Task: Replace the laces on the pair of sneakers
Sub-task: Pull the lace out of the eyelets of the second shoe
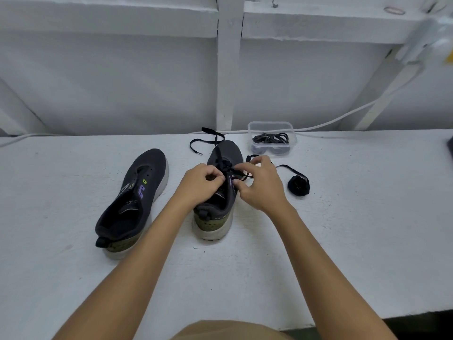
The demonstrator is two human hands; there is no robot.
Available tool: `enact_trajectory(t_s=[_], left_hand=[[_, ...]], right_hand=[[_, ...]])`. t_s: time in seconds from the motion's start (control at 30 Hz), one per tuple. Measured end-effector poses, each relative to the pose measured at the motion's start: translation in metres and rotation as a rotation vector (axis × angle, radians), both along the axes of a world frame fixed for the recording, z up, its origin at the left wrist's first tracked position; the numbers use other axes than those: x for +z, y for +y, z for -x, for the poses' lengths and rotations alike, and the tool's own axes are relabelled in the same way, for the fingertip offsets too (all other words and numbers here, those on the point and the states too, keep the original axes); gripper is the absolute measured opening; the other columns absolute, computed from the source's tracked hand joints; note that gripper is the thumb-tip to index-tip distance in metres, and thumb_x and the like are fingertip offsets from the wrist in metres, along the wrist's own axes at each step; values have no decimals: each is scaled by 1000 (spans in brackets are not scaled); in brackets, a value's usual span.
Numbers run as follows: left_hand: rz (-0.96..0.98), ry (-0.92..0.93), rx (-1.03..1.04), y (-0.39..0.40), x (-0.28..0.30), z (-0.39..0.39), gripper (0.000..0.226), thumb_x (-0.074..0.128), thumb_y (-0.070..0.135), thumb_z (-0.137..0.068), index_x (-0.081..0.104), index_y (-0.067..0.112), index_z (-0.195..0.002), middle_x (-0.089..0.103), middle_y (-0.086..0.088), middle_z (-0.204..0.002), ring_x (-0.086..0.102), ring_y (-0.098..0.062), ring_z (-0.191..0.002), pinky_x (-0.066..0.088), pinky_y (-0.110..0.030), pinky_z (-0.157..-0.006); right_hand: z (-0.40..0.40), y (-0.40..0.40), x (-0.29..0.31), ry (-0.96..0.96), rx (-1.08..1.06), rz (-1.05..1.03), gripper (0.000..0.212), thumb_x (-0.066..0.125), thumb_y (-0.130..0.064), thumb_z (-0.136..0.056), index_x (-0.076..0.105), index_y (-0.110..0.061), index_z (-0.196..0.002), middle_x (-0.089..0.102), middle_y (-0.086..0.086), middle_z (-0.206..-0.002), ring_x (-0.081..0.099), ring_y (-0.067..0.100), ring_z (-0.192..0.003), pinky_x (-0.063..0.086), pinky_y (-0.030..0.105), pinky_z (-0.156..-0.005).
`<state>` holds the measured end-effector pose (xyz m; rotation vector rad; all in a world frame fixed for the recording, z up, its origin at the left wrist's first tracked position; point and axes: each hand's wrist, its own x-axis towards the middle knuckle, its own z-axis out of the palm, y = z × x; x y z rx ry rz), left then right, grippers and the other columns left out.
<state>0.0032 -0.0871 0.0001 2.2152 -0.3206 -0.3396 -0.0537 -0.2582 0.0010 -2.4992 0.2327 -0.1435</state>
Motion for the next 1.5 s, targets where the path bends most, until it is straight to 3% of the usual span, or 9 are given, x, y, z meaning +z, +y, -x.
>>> enact_trajectory(t_s=[0.2,0.37,0.5,0.67,0.83,0.93,1.13,1.33,1.5], left_hand=[[5,-2,0,0,0,1,9,64,29,-93,70,33,-87,63,7,-105,59,-11,-102,47,-28,-91],[30,-9,-13,1,0,1,8,64,30,-94,69,34,-89,63,8,-105,59,-8,-100,47,-28,-92],[10,-50,-56,2,1,0,9,65,28,-94,70,32,-88,62,8,-102,59,-10,-98,47,-28,-91],[-22,-88,-117,-1,1,0,16,66,22,-93,67,32,-80,60,9,-99,60,-14,-95,49,-31,-89],[26,-96,-37,-1,-1,4,15,62,21,-95,66,30,-84,63,6,-99,58,-10,-92,41,-16,-78],[0,-93,-41,-1,0,2,11,62,21,-95,69,25,-87,66,5,-99,59,-11,-92,42,-17,-77],[-27,-124,-45,-3,-1,3,12,62,17,-94,67,24,-85,65,3,-100,58,-13,-89,38,-11,-72],[-160,-220,-95,-6,0,-1,11,60,17,-94,71,15,-94,63,-1,-99,56,-19,-88,43,-30,-76],[-162,-238,-92,-8,2,1,11,60,16,-94,71,14,-95,63,-1,-99,56,-19,-87,45,-31,-77]], right_hand=[[-1,2,-4,-89,37,-34,7,72,-28,-90,77,-24,-95,51,-6,-109,43,13,-106,40,28,-83],[-3,5,-2,-16,92,-207,12,61,-19,-98,70,-14,-92,68,-4,-90,63,15,-88,50,32,-81],[-2,7,-3,14,51,-323,11,58,-19,-100,65,-20,-92,65,-14,-82,58,-6,-75,42,8,-67],[1,16,-6,-4,-18,-434,20,56,-17,-100,63,-25,-84,66,-12,-84,59,-1,-77,41,10,-68],[-4,15,0,34,4,-383,13,57,-17,-100,66,-21,-92,69,-12,-86,64,7,-83,50,21,-75],[-6,13,1,48,-8,-397,11,60,-16,-99,69,-20,-93,72,-11,-85,66,9,-81,55,29,-78],[-11,15,8,73,11,-240,10,61,-15,-97,66,-20,-90,65,-14,-80,60,9,-80,44,23,-70],[-14,14,9,78,13,-221,14,63,-12,-95,65,-21,-86,60,-17,-74,54,-2,-70,35,8,-57],[-13,14,9,91,-21,-233,15,63,-15,-95,63,-22,-81,61,-14,-73,55,1,-68,35,14,-55]])
